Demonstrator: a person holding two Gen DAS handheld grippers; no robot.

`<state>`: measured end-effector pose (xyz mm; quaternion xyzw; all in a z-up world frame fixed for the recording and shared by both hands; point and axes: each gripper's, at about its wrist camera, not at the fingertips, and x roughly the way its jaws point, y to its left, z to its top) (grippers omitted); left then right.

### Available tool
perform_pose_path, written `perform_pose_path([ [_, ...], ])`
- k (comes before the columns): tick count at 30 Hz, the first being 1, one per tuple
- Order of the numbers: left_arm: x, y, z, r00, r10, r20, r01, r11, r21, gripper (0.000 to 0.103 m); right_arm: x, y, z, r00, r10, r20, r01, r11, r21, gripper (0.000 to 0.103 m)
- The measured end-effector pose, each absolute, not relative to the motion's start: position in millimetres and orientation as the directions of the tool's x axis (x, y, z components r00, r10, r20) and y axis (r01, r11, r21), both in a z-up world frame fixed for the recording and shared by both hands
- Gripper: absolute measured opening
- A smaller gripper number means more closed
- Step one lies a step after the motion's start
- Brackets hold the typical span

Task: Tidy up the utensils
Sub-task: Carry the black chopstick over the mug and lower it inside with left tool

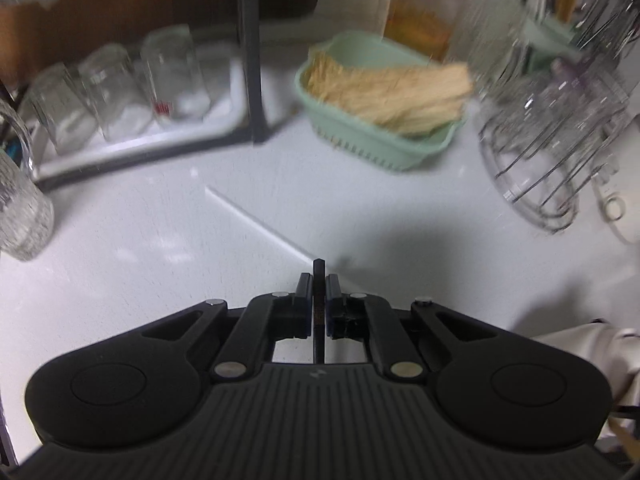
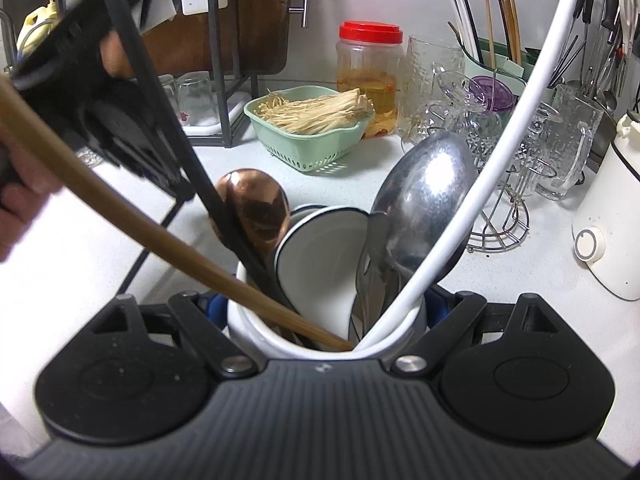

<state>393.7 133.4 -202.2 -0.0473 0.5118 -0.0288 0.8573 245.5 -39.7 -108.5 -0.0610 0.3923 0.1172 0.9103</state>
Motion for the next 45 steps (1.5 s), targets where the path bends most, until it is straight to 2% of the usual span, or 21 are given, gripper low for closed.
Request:
perform_pose_path([
  [15, 336.8, 150.5, -83.7, 0.703, -0.182, -0.687, 0.022, 0.972, -0.235, 0.007, 250.4, -31.3, -109.6, 0.660, 0.160, -0.734, -0.277, 0.960, -0.041, 0.091],
  [20, 320.8, 143.5, -57.9, 0.744, -0.206, -0.636, 0.064, 0.969, -0.239, 0.007, 250.7, -30.3, -110.2, 0.666, 0.157, -0.729, -0.272, 0.962, -0.041, 0.091],
  [31, 319.8, 128.6, -46.2, 0.758, -0.244, -0.605, 0.121, 0.964, -0.237, 0.006, 250.5, -28.5, -110.4, 0.674, 0.160, -0.721, -0.271, 0.962, -0.040, 0.091],
  [45, 298.0, 104.4, 27.1, 0.781, -0.337, -0.526, 0.242, 0.939, -0.243, 0.006, 249.9, -27.9, -110.1, 0.679, 0.159, -0.717, -0.266, 0.963, -0.039, 0.091],
])
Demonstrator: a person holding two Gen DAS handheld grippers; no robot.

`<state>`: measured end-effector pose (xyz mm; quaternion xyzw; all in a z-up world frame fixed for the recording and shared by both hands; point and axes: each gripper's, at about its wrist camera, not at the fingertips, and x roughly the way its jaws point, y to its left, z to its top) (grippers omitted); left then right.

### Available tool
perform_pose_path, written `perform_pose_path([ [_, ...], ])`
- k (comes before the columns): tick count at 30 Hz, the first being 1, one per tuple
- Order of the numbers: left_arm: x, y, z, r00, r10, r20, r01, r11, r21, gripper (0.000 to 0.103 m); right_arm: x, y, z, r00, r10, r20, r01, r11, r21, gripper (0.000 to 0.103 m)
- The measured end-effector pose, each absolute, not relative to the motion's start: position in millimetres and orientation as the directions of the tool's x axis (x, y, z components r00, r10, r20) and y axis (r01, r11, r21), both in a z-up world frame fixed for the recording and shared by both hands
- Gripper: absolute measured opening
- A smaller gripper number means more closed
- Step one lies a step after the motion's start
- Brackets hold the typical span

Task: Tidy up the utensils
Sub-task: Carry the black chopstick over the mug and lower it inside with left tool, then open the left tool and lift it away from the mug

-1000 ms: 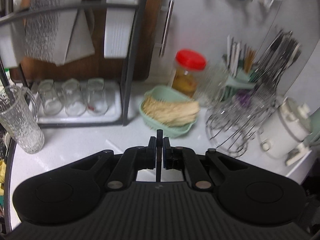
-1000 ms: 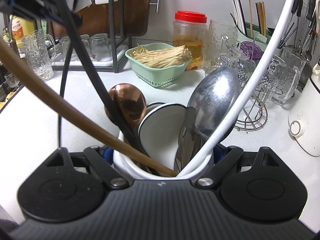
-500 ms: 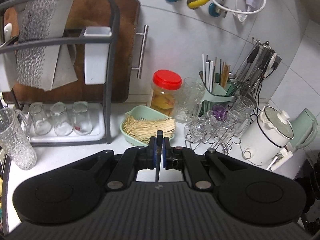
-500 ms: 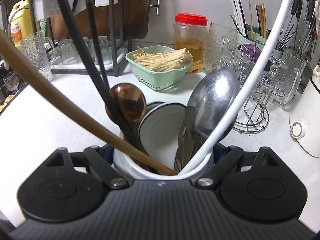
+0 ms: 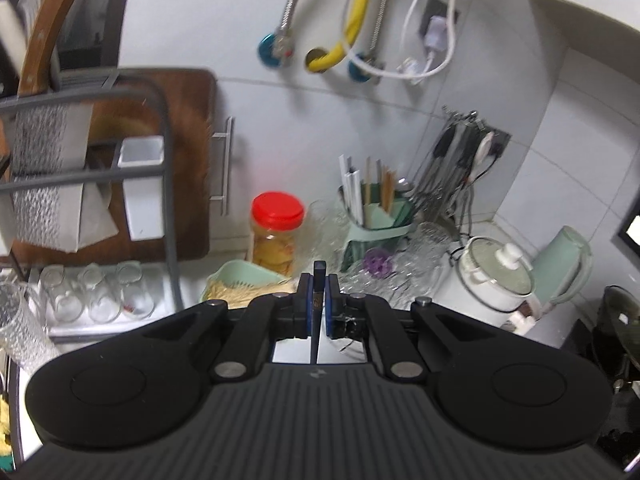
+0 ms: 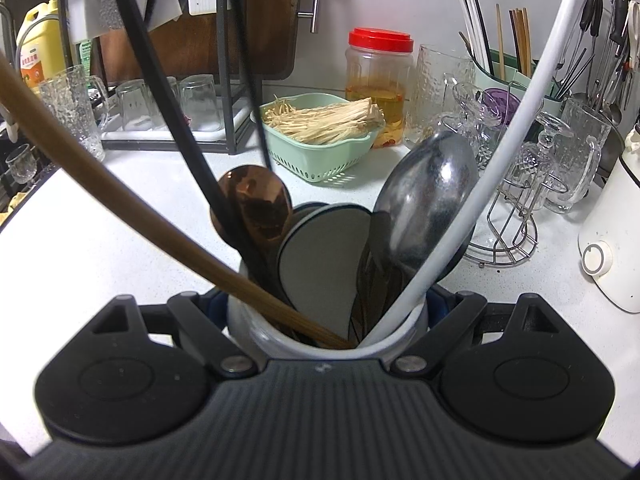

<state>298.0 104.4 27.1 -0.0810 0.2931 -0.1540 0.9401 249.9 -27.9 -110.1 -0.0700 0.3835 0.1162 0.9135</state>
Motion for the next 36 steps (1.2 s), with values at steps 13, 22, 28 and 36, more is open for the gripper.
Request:
perform_pose_path([
  [13, 271.4, 90.8, 82.7, 0.780, -0.415, -0.468, 0.310, 0.906, -0.287, 0.006, 250.9, -27.9, -109.7, 0.680, 0.154, -0.717, -0.257, 0.966, -0.037, 0.091],
  [22, 271.1, 84.1, 70.8, 0.735, -0.438, -0.518, 0.325, 0.898, -0.298, 0.006, 249.0, -27.8, -110.9, 0.686, 0.153, -0.712, -0.252, 0.967, -0.035, 0.091],
  [28, 277.0, 72.9, 37.6, 0.672, -0.449, -0.589, 0.342, 0.894, -0.291, 0.006, 247.8, -26.6, -110.8, 0.690, 0.146, -0.709, -0.243, 0.969, -0.037, 0.091],
  [36, 296.2, 52.3, 6.5, 0.514, -0.472, -0.716, 0.423, 0.866, -0.267, 0.006, 248.7, -25.6, -109.8, 0.686, 0.146, -0.713, -0.250, 0.967, -0.042, 0.091],
])
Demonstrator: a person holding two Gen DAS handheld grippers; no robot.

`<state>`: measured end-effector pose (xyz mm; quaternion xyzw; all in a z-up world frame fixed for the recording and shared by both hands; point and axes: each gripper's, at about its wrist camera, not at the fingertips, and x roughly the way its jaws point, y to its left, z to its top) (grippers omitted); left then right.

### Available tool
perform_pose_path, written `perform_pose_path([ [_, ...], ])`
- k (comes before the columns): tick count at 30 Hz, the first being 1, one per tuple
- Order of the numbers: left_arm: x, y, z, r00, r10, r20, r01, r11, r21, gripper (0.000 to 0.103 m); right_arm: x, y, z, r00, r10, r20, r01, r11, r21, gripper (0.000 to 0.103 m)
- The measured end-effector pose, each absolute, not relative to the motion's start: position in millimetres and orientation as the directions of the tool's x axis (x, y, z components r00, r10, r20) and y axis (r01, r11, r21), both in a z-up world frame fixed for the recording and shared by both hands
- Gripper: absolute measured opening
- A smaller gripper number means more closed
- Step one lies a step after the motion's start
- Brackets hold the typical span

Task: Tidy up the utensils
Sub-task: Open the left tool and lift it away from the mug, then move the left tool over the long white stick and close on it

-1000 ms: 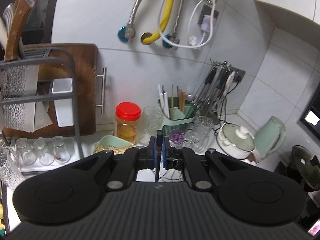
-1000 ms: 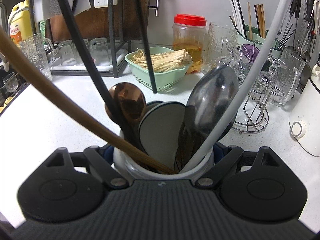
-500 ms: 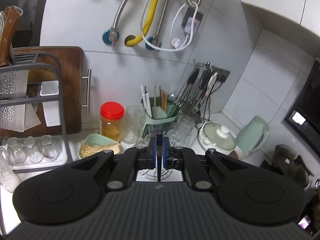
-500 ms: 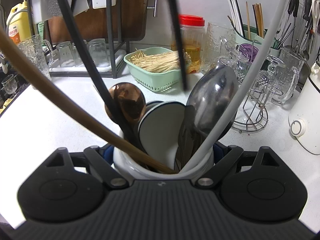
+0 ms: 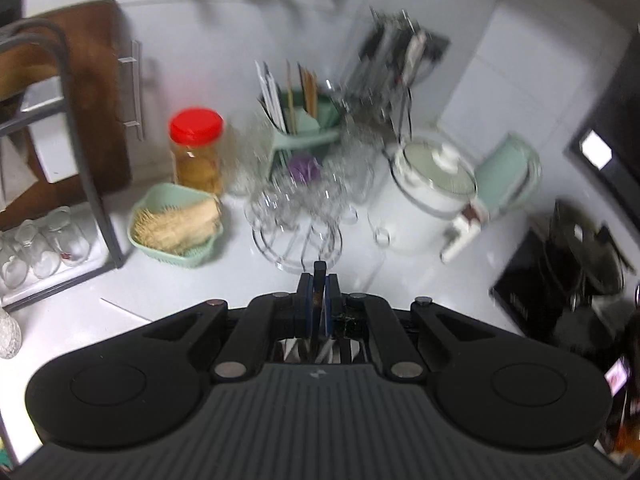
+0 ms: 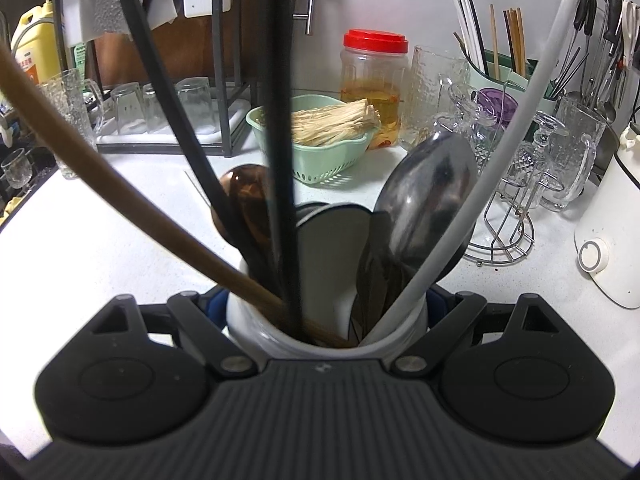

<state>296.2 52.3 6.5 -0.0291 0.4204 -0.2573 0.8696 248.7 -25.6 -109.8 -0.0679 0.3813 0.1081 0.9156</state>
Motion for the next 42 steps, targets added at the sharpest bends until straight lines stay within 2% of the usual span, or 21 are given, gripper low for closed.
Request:
perform_pose_path([
  [9, 323.8, 29.8, -18.9, 0.317, -0.444, -0.838, 0.493, 0.832, -0.255, 0.006, 250.7, -27.3, -109.7, 0.676, 0.174, -0.717, -0.284, 0.958, -0.036, 0.091],
  [20, 326.9, 27.2, -23.2, 0.299, -0.441, -0.846, 0.524, 0.817, -0.241, 0.008, 251.0, -27.8, -110.0, 0.675, 0.171, -0.717, -0.277, 0.960, -0.032, 0.092],
  [21, 326.7, 28.5, -22.8, 0.299, -0.443, -0.845, 0.524, 0.817, -0.242, 0.012, 251.7, -29.1, -109.9, 0.672, 0.184, -0.717, -0.277, 0.961, -0.014, 0.094],
  [23, 324.8, 33.1, -18.5, 0.319, -0.445, -0.837, 0.518, 0.821, -0.239, 0.032, 253.4, -30.8, -109.5, 0.668, 0.200, -0.717, -0.271, 0.962, 0.015, 0.098],
  [24, 322.9, 35.9, -14.9, 0.341, -0.442, -0.830, 0.514, 0.827, -0.229, 0.047, 253.9, -30.7, -109.4, 0.667, 0.198, -0.718, -0.265, 0.964, 0.020, 0.103],
  [25, 321.1, 39.3, -10.9, 0.362, -0.441, -0.821, 0.509, 0.832, -0.222, 0.050, 253.6, -30.5, -109.0, 0.672, 0.192, -0.715, -0.256, 0.967, 0.019, 0.103],
  [34, 305.0, 80.8, 23.4, 0.533, -0.460, -0.710, 0.448, 0.865, -0.225, 0.057, 245.3, -32.3, -99.6, 0.706, 0.168, -0.688, -0.212, 0.977, 0.022, 0.103],
  [38, 302.5, 114.0, 22.0, 0.614, -0.421, -0.668, 0.342, 0.904, -0.255, 0.057, 237.1, -36.5, -92.0, 0.718, 0.157, -0.678, -0.191, 0.981, 0.025, 0.103],
  [42, 302.8, 148.7, -2.0, 0.660, -0.371, -0.653, 0.220, 0.927, -0.304, 0.057, 229.3, -39.4, -87.2, 0.726, 0.144, -0.672, -0.166, 0.986, 0.032, 0.103],
])
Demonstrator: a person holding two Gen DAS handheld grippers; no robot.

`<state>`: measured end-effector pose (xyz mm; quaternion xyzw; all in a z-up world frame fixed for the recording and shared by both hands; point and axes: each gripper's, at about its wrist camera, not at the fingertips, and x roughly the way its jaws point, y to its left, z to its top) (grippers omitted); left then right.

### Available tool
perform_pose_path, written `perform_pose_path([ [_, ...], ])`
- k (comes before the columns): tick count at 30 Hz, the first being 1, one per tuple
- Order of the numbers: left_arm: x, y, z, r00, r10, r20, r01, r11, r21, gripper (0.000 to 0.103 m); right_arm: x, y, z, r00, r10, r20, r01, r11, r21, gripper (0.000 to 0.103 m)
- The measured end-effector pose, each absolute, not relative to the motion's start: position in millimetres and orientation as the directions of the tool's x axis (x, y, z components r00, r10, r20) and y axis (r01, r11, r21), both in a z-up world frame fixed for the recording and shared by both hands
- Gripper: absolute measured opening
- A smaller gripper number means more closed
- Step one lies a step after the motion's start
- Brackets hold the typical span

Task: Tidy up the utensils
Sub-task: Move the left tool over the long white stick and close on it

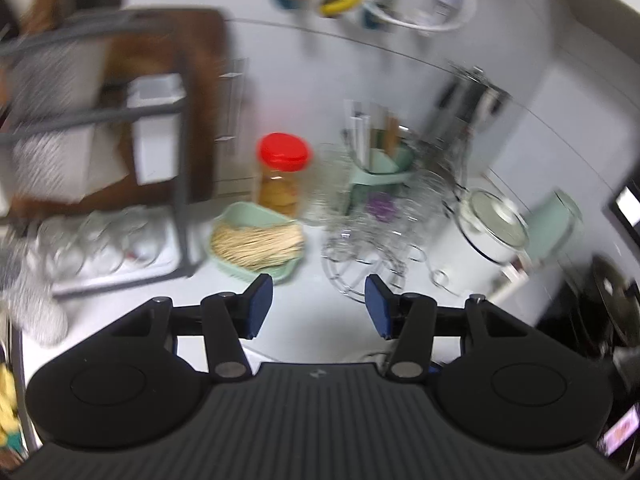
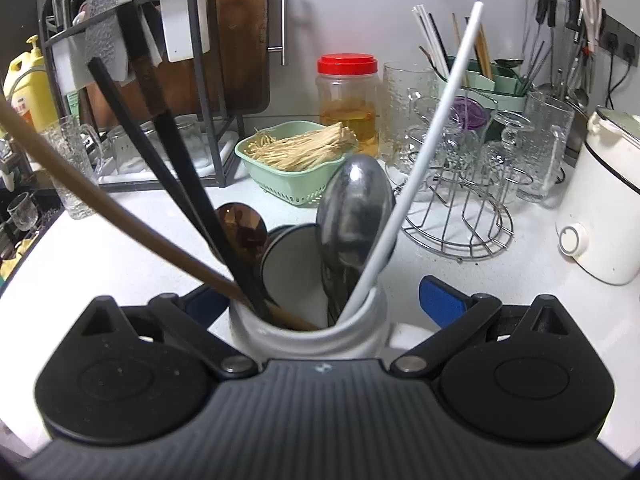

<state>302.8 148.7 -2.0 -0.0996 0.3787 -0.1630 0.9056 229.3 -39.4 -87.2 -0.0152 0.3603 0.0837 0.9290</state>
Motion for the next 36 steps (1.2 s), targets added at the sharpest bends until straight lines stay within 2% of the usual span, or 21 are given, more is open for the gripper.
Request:
perform_pose_path([
  [5, 311.5, 183.9, -58.6, 0.645, -0.321, -0.693, 0.065, 0.927, -0.369, 0.057, 226.4, -37.1, -88.9, 0.732, 0.129, -0.669, -0.158, 0.987, 0.017, 0.102],
  [10, 326.6, 202.1, -126.9, 0.586, -0.311, -0.748, -0.046, 0.909, -0.414, 0.056, 227.2, -26.0, -94.5, 0.710, 0.123, -0.693, -0.207, 0.978, -0.039, 0.089],
  [18, 356.2, 185.9, -201.4, 0.516, -0.351, -0.781, -0.076, 0.890, -0.449, 0.056, 226.9, -26.4, -91.3, 0.694, 0.078, -0.716, -0.166, 0.985, -0.053, 0.090],
  [22, 370.6, 166.1, -223.5, 0.512, -0.345, -0.786, -0.062, 0.899, -0.435, 0.056, 224.9, -31.3, -90.2, 0.684, 0.063, -0.727, -0.153, 0.986, -0.058, 0.090],
  [36, 404.0, 133.0, -250.4, 0.525, -0.119, -0.843, -0.116, 0.971, -0.210, 0.056, 220.8, -40.1, -89.0, 0.672, 0.019, -0.740, -0.094, 0.994, -0.059, 0.090],
])
